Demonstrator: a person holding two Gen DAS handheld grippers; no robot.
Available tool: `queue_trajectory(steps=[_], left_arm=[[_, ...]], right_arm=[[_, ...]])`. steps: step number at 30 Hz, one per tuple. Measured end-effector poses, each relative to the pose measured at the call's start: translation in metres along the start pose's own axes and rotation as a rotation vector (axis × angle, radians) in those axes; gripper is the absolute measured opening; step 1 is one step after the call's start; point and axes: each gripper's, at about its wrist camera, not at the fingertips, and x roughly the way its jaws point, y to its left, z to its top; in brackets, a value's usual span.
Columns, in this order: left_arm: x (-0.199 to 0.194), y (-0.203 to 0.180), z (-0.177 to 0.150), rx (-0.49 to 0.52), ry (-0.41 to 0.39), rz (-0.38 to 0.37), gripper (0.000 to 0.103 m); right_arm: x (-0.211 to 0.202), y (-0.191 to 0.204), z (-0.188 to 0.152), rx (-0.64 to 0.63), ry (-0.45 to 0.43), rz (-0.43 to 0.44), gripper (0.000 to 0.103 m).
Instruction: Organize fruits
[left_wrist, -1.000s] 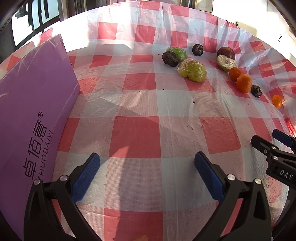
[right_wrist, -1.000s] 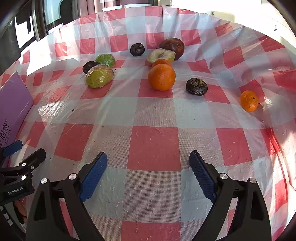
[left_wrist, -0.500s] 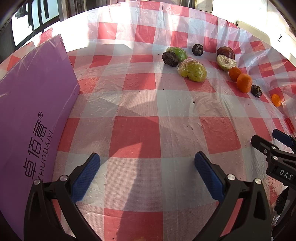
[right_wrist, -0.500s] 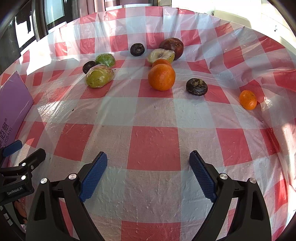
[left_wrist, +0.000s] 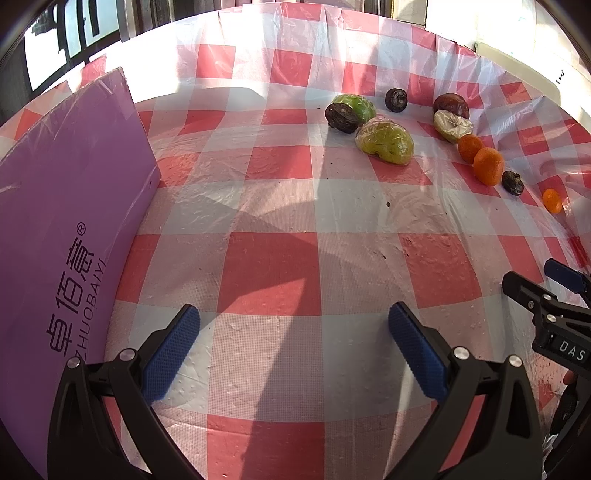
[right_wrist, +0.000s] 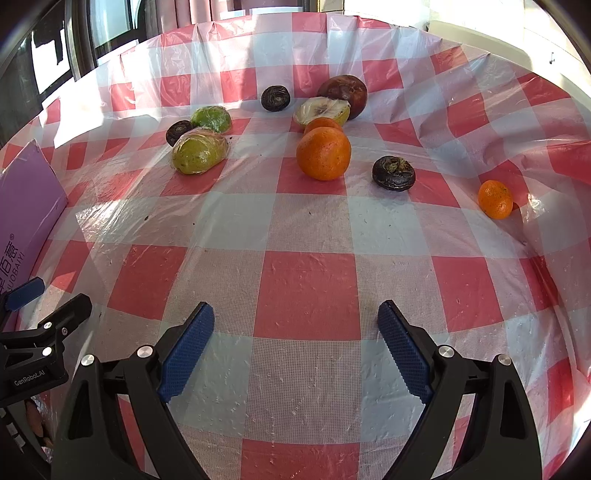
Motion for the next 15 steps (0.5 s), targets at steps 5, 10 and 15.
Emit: queue_trajectory(steps=[5,10,15], left_arm=[[0.003,-0.003,0.008,-0.016,0.058,0.013,0.102],[0.007,-0.014,0.016,-0.022,0.099,0.013,0.101],[0.014,-0.044,0.035,0.029,0.107,-0.049,0.101]], right_arm=[[-0.002,-0.037,0.008,0.096,0.020,-0.073,0.086],[0.005,-0.101,0.019,0.253,0.014,-0.202,0.086],[0.019,-0.155,0.035,0.369,0.003,-0.294,0.085]])
